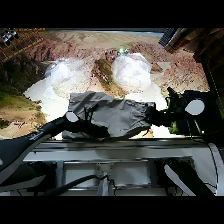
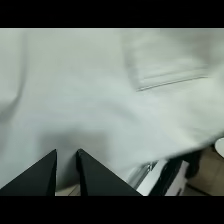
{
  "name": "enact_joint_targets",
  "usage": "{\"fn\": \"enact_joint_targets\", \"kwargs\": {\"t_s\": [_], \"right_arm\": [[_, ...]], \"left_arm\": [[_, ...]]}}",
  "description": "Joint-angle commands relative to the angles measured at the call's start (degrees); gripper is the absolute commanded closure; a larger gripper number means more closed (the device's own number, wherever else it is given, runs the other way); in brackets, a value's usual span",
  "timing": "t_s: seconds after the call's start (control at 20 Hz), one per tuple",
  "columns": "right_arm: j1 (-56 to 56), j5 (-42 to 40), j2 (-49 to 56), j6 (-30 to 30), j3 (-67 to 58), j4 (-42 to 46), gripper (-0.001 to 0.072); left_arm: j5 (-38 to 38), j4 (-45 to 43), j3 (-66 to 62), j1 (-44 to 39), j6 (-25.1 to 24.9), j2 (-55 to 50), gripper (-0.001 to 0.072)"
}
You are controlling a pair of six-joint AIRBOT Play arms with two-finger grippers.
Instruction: Fold the clothes and pants, and hang the long-sleeved shirts on hangers.
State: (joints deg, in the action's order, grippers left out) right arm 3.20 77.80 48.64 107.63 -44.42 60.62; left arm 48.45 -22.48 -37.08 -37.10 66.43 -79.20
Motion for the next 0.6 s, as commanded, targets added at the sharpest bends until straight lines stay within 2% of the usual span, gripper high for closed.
{"fn": "enact_joint_targets", "kwargs": {"t_s": [0.0,0.2,0.3,0.55], "right_arm": [[0.07,5.18,-1.09,3.58,-5.05,1.05,0.0671],[0.07,8.52,-1.09,5.42,-11.1,2.71,0.0671],[0.07,9.29,-1.09,5.92,-12.98,2.69,0.0671],[0.07,9.92,-1.09,6.29,-13.75,3.04,0.0671]], "left_arm": [[-2.51,4.68,-0.02,-4.02,-0.17,-4.68,0.0564],[-4.48,13.88,-0.02,-5.01,-7.1,-5.18,0.0583],[-5.46,16.87,-0.02,-5.2,-8.09,-5.27,0.0585],[-5.44,17.18,-0.24,-5.29,-8.44,-5.51,0.0585]]}}
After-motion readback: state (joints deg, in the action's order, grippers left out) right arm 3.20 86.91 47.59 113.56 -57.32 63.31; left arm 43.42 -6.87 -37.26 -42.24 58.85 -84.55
